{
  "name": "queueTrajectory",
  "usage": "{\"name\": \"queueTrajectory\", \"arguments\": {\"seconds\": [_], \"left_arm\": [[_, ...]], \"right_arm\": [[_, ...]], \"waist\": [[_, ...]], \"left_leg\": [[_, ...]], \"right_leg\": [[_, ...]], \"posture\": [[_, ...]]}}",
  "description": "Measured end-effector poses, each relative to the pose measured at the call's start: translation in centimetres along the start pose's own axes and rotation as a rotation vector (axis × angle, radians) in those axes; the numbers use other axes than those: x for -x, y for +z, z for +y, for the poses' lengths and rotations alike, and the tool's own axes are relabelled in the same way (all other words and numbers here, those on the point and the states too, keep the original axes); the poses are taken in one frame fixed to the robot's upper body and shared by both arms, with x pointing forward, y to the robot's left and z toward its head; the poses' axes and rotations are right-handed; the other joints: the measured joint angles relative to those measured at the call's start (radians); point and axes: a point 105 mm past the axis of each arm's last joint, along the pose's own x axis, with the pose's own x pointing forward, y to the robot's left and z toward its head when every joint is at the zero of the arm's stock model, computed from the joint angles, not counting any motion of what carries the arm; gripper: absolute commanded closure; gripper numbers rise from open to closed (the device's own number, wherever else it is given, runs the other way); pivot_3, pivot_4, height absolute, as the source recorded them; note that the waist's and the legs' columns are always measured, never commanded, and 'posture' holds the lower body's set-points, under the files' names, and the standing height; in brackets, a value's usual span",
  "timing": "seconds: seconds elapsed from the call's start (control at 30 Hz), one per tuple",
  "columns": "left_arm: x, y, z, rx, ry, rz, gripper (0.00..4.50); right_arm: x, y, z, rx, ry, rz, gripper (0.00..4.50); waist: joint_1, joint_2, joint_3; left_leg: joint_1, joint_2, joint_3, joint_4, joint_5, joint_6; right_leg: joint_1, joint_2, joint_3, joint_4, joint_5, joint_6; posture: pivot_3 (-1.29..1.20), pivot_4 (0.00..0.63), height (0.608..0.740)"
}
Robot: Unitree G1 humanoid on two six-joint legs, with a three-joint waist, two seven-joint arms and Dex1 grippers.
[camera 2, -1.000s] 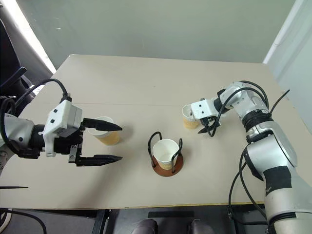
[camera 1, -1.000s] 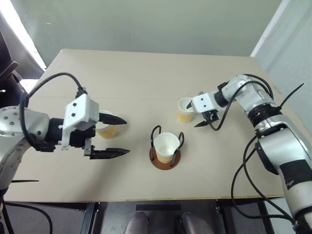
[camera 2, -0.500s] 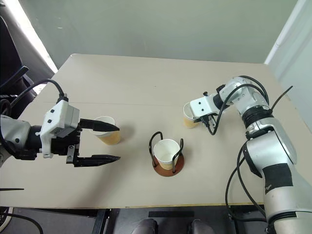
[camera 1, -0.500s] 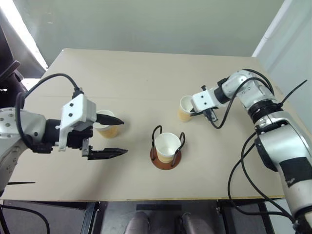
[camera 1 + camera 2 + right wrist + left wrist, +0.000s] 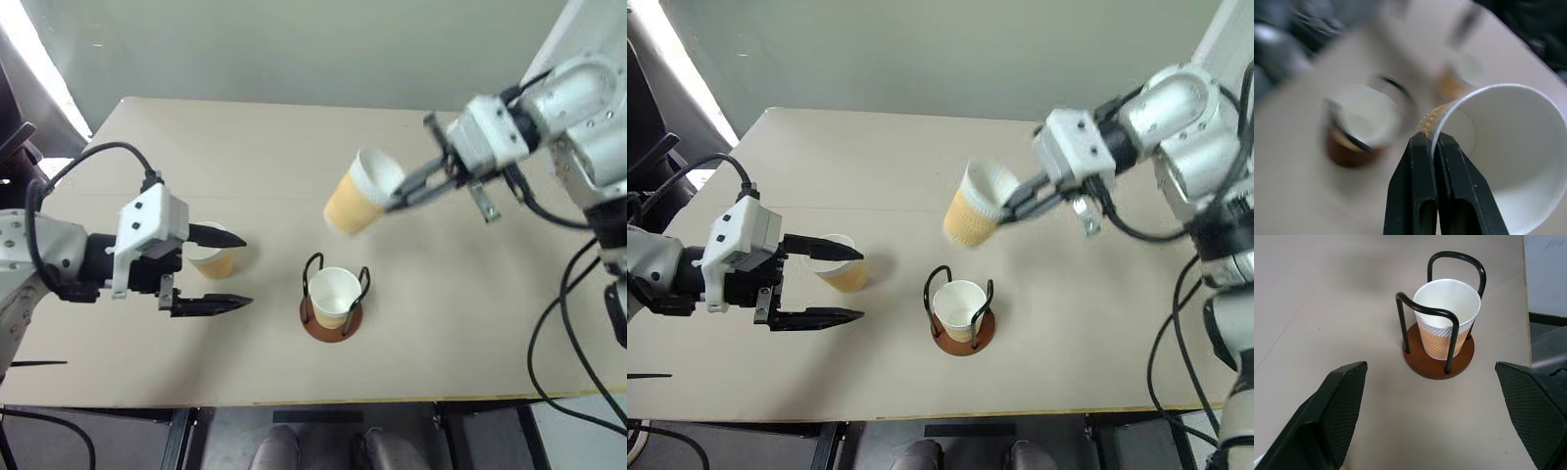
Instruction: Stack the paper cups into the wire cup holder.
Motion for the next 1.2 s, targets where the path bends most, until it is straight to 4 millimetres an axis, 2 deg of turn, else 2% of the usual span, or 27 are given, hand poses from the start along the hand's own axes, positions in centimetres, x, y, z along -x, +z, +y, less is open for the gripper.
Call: {"name": "queueTrajectory", "arguments": {"seconds": [0.07, 0.2, 0.53, 0.77, 0.87, 1.2], "left_arm": [[-0.2, -0.1, -0.1, 0.003, -0.011, 0.004, 0.00], [-0.3, -0.1, -0.1, -0.001, -0.016, 0.006, 0.00], [-0.4, 0.0, -0.3, -0.005, -0.018, 0.006, 0.00], [-0.5, -0.2, -0.5, 0.008, -0.016, 0.006, 0.00], [-0.4, -0.1, -0.5, 0.007, -0.010, 0.004, 0.00], [-0.1, -0.2, -0.1, 0.006, 0.011, 0.016, 0.00]], "right_arm": [[-1.0, 0.4, 0.8, -0.018, 0.050, -0.037, 4.45], [-1.4, 0.9, 1.0, -0.003, 0.071, -0.042, 4.45], [-2.6, -0.1, 0.4, 0.036, 0.078, -0.011, 4.45], [-3.5, -1.0, 0.9, 0.031, 0.125, 0.017, 4.45], [-3.6, -1.1, 1.0, 0.034, 0.131, 0.021, 3.57], [-3.3, -1.8, 0.5, 0.000, 0.105, 0.036, 0.07]], "waist": [[-0.003, 0.000, 0.000], [-0.005, 0.000, 0.000], [-0.005, 0.000, 0.000], [-0.005, 0.000, 0.000], [-0.004, 0.000, 0.000], [-0.004, 0.000, 0.000]], "left_leg": [[0.002, 0.000, 0.000, 0.001, 0.000, 0.000], [0.005, 0.002, -0.003, 0.001, -0.001, 0.003], [0.004, 0.004, -0.005, 0.001, -0.001, 0.004], [0.004, 0.004, -0.005, 0.001, -0.001, 0.004], [0.004, 0.004, -0.005, 0.001, -0.001, 0.004], [0.004, 0.004, -0.005, 0.001, -0.001, 0.004]], "right_leg": [[0.000, 0.000, 0.000, 0.004, 0.000, 0.000], [0.000, 0.000, 0.001, 0.004, -0.001, -0.001], [0.000, 0.001, 0.000, 0.005, -0.001, -0.002], [0.000, 0.001, 0.000, 0.005, -0.001, -0.002], [0.000, 0.001, 0.000, 0.005, -0.001, -0.002], [0.000, 0.001, 0.000, 0.005, -0.001, -0.002]], "posture": [[0.00, 0.150, 0.740], [0.00, 0.150, 0.740], [0.00, 0.150, 0.740], [0.00, 0.150, 0.740], [0.00, 0.150, 0.740], [0.00, 0.150, 0.740]]}}
